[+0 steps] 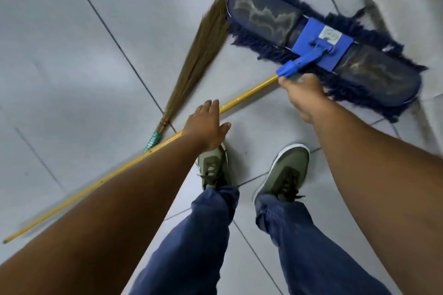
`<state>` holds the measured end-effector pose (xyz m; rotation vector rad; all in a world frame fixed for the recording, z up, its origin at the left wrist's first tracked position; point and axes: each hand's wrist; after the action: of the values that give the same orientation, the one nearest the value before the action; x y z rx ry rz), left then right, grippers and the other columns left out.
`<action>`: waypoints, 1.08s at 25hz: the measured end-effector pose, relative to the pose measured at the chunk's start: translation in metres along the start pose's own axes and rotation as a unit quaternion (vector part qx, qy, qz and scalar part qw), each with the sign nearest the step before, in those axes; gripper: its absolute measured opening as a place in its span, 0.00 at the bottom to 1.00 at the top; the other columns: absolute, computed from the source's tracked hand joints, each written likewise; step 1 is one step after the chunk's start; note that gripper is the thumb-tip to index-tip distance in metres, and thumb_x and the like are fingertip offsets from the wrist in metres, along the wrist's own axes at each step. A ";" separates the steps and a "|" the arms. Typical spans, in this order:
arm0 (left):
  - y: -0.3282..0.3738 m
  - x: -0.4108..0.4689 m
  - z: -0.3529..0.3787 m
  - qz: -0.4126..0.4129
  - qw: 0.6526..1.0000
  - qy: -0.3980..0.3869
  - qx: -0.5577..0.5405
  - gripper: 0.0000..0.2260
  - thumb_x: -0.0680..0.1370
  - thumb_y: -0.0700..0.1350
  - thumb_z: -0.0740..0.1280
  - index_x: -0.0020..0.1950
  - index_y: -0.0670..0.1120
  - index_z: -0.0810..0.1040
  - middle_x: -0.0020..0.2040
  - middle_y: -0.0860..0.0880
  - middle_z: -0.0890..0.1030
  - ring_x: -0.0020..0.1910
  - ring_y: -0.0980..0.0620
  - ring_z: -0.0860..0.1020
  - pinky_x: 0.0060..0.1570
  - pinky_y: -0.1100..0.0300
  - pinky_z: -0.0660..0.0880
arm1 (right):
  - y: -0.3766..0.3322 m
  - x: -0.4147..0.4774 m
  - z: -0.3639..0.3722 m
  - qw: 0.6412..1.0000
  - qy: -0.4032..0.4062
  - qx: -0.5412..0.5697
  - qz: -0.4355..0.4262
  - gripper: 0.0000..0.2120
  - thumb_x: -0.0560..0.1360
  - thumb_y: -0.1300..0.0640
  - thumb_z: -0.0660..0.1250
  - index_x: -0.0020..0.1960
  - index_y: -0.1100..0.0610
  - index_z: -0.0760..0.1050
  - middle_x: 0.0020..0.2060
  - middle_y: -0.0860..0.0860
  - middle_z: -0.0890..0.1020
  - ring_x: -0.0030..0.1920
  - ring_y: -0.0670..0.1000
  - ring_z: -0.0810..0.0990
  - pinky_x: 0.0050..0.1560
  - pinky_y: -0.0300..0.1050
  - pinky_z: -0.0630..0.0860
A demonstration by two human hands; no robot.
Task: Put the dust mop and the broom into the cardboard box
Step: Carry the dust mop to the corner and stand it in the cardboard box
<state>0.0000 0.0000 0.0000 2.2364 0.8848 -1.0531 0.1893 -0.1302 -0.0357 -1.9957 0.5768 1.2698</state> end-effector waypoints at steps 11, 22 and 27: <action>-0.034 0.059 0.054 -0.041 0.998 0.047 0.025 0.08 0.79 0.51 0.55 0.49 0.47 0.66 0.45 0.44 0.77 0.39 0.43 0.73 0.40 0.50 0.68 | -0.020 0.067 0.046 0.934 0.000 0.349 0.077 0.10 0.76 0.58 0.68 0.54 0.59 0.70 0.47 0.55 0.73 0.44 0.55 0.75 0.47 0.60 0.79; -0.041 -0.180 -0.145 -0.060 0.972 0.177 0.143 0.11 0.79 0.55 0.58 0.43 0.48 0.68 0.35 0.47 0.79 0.28 0.44 0.72 0.32 0.55 0.68 | -0.115 -0.203 0.021 0.912 -0.047 0.406 0.045 0.04 0.77 0.62 0.66 0.47 0.61 0.71 0.35 0.55 0.74 0.32 0.52 0.74 0.33 0.48 0.74; -0.012 -0.305 -0.266 -0.102 0.948 0.256 0.160 0.08 0.74 0.51 0.61 0.37 0.50 0.67 0.34 0.47 0.81 0.33 0.42 0.78 0.43 0.52 0.67 | -0.168 -0.346 -0.016 0.904 -0.076 0.420 0.023 0.07 0.74 0.64 0.69 0.49 0.59 0.71 0.38 0.55 0.75 0.34 0.52 0.75 0.28 0.44 0.76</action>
<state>-0.0322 0.0837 0.3949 2.8108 1.2553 -0.7444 0.1669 -0.0298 0.3348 -1.1581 0.9069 0.9473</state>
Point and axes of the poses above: each hand's wrist, its own x-axis towards the middle knuckle, its own z-axis out of the palm, y = z × x
